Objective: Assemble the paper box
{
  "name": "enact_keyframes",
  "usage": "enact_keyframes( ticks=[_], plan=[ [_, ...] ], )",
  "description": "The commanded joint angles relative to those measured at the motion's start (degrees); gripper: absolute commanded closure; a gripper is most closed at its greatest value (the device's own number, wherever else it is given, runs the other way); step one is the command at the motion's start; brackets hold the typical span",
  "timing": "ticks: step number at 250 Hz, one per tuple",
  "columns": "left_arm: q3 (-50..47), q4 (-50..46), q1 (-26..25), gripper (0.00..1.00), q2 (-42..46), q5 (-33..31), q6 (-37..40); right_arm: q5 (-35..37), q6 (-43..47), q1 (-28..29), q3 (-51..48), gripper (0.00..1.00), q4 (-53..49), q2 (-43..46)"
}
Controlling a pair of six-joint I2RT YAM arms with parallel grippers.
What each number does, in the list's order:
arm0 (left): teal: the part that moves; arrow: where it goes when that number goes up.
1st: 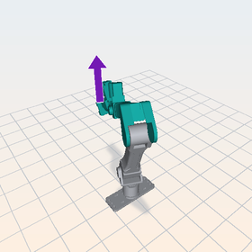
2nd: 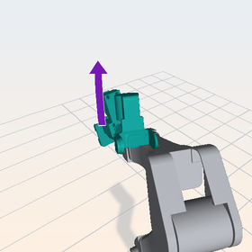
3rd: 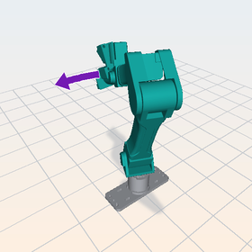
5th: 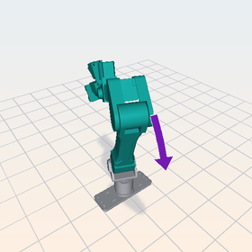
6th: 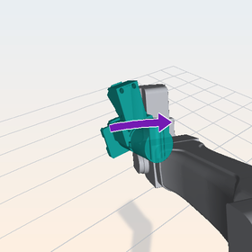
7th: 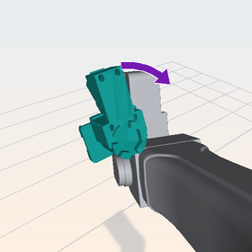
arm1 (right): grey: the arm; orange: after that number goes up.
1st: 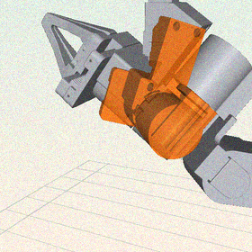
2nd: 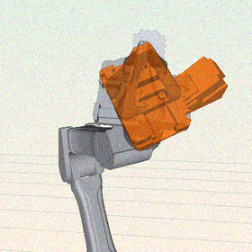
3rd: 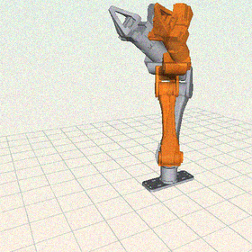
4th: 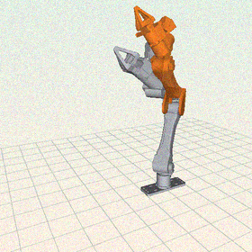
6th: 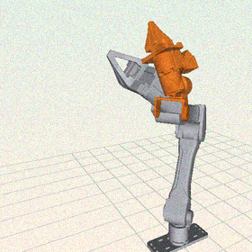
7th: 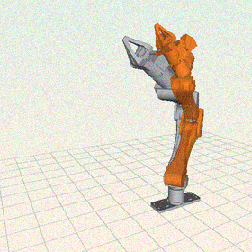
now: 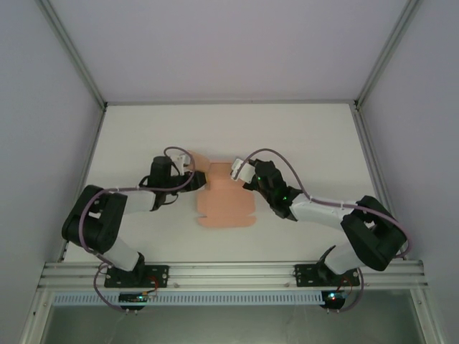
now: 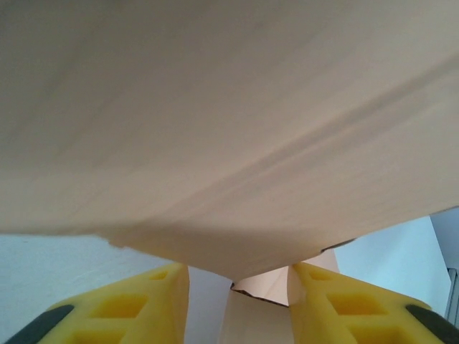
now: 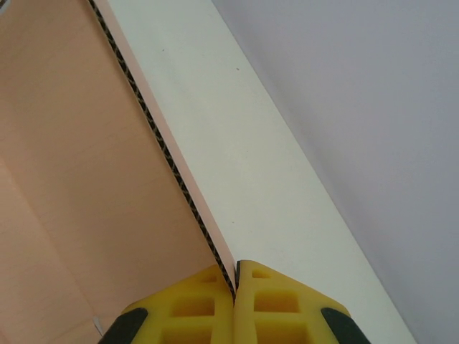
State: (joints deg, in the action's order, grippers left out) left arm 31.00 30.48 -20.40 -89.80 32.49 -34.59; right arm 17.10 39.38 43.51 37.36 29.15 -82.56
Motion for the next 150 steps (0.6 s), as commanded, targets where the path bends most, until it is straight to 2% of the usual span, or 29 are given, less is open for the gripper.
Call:
enact_keyframes(
  ticks=[1,18,34,94,135,150],
  plan=[
    [0.10,1.13,-2.05,0.62,-0.97,-1.47,0.46,-0.10,-2.50,0.37,-0.18,1.00,1.38,0.57],
    [0.91,-2.07,-3.31,0.61,-1.08,-5.93,1.72,0.85,-2.41,0.44,-0.27,1.00,1.03,0.47],
    [2.25,-5.79,-4.92,0.56,-1.25,-10.37,3.26,1.33,-2.31,0.76,-0.19,1.00,0.54,0.43],
    [5.86,-15.86,-11.90,0.53,-2.18,-30.44,6.46,3.30,-2.11,1.25,-0.27,1.00,-0.29,0.40],
    [6.20,-17.56,-12.58,0.48,-0.18,-32.99,5.86,6.05,-0.23,1.48,0.60,1.00,-2.95,-0.26],
    [6.13,-19.10,-12.37,0.39,2.27,-33.29,5.84,7.43,2.16,1.36,1.57,1.00,-4.75,-0.99]
  ],
)
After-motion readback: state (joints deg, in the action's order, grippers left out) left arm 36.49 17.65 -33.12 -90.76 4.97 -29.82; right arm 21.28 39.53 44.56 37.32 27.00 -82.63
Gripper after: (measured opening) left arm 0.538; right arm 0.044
